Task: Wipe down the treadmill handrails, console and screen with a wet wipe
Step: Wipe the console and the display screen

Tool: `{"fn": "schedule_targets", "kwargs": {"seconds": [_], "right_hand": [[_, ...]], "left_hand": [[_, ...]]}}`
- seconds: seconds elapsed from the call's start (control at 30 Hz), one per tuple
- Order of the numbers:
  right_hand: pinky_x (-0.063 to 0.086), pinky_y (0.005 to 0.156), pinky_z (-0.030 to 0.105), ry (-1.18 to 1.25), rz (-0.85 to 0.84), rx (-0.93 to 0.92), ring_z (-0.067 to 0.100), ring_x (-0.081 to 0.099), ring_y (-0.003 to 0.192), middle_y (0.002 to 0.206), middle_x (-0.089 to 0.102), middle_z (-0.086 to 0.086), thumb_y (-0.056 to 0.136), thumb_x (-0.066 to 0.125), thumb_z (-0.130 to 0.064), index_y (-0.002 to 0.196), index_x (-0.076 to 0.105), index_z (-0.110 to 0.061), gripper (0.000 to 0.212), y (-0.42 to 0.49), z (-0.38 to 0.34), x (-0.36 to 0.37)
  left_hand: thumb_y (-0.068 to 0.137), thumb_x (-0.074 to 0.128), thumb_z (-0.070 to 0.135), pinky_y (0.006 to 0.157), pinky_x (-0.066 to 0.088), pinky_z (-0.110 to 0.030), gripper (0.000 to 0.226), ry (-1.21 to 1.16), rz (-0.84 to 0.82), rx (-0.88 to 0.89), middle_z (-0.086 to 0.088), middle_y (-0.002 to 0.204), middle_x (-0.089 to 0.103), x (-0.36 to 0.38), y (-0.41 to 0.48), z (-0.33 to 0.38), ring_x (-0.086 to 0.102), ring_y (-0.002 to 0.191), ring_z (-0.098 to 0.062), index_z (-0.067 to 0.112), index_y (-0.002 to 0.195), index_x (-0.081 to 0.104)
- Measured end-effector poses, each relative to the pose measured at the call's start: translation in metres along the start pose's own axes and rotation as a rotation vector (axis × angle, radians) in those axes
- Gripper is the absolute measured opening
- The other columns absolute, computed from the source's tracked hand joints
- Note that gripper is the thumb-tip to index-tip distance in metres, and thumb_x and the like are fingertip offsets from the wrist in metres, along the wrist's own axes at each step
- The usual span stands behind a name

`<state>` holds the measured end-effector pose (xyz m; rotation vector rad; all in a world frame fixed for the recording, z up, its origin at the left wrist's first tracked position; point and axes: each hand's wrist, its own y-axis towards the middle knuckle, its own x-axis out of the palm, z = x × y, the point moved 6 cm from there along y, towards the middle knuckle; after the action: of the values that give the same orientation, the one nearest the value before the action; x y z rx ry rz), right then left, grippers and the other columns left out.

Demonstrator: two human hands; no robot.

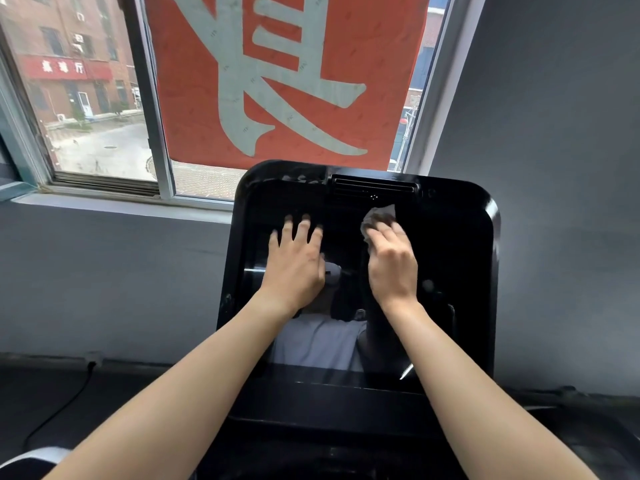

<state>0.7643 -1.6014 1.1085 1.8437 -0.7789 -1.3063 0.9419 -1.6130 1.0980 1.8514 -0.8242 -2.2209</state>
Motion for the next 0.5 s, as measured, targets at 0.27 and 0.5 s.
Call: {"fn": "schedule_targets", "kwargs": {"seconds": [0.27, 0.5], "right_hand": [[0.051, 0.102, 0.045, 0.111, 0.049, 0.202, 0.041, 0.065, 0.12, 0.118, 0.074, 0.018, 0.089, 0.066, 0.009, 0.108, 0.077, -0.001, 0.025, -0.003, -0.009, -0.001], [0.044, 0.113, 0.048, 0.008, -0.082, -0.091, 0.034, 0.064, 0.121, 0.123, 0.072, 0.009, 0.097, 0.066, -0.006, 0.114, 0.076, -0.009, 0.02, 0.003, -0.014, 0.005]], "left_hand": [[0.102, 0.044, 0.033, 0.12, 0.026, -0.057, 0.053, -0.031, 0.007, -0.02, -0.012, 0.161, 0.033, -0.001, 0.001, 0.002, 0.024, 0.151, -0.04, 0.015, 0.151, 0.043], [0.102, 0.045, 0.033, 0.119, 0.027, -0.057, 0.052, -0.03, 0.013, -0.03, -0.013, 0.161, 0.035, 0.0, 0.001, 0.003, 0.025, 0.151, -0.041, 0.015, 0.151, 0.043]]}}
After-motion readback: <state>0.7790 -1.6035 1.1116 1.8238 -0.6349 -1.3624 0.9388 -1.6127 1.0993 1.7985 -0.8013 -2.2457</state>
